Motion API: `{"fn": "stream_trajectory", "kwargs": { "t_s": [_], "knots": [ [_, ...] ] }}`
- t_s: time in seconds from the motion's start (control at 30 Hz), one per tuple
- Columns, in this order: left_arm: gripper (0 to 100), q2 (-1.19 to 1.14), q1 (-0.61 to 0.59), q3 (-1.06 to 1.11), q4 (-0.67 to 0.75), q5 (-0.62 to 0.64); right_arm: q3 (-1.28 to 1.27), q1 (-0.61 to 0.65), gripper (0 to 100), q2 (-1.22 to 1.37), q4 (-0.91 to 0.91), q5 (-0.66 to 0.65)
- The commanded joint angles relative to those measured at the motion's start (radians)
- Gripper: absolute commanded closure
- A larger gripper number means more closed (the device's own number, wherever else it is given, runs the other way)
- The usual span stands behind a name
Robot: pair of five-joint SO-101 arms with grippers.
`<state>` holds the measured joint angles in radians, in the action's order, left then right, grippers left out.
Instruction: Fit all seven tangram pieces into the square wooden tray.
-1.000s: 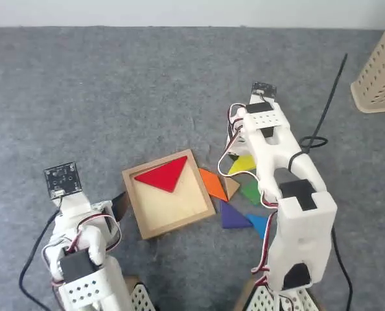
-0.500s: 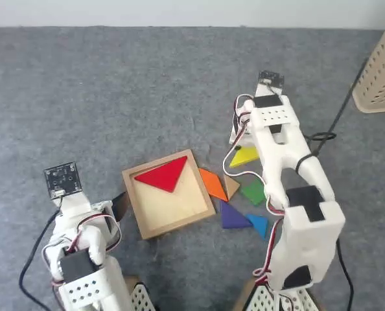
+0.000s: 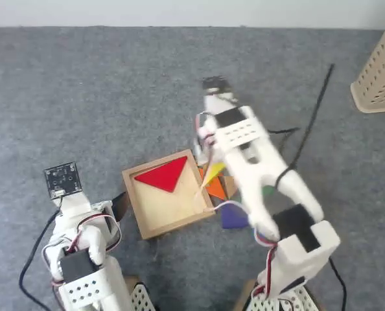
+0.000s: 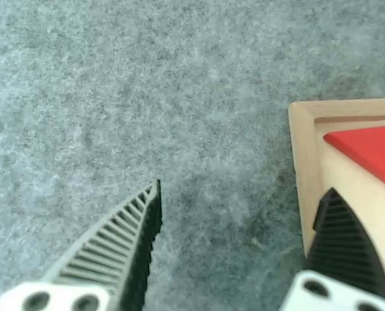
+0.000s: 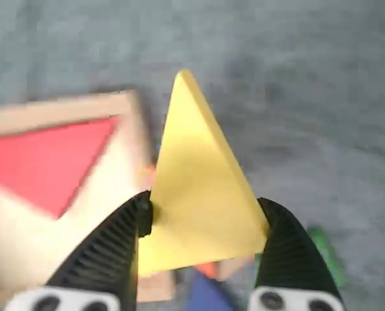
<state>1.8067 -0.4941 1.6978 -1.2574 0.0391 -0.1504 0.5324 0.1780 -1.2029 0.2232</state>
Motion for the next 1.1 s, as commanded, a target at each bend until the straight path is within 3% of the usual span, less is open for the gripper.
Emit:
{"fn": "stream_trajectory", "kwargs": {
  "t_s": [0.0, 0.4, 0.63, 1.07],
  "knots": [
    [65, 0.014, -0.005, -0.013, -0.006, -0.002, 0.012, 0.163, 89.2, -0.079, 0.016, -0.034],
    [65, 0.014, -0.005, -0.013, -0.006, -0.002, 0.083, 0.367, 89.0, 0.084, 0.114, -0.038],
    [65, 0.014, -0.005, -0.013, -0.006, -0.002, 0.138, 0.380, 74.2, 0.150, 0.064, -0.038],
    [65, 0.014, -0.005, -0.013, -0.006, -0.002, 0.133, 0.404, 69.0, 0.113, 0.021, -0.037]
  ]
}}
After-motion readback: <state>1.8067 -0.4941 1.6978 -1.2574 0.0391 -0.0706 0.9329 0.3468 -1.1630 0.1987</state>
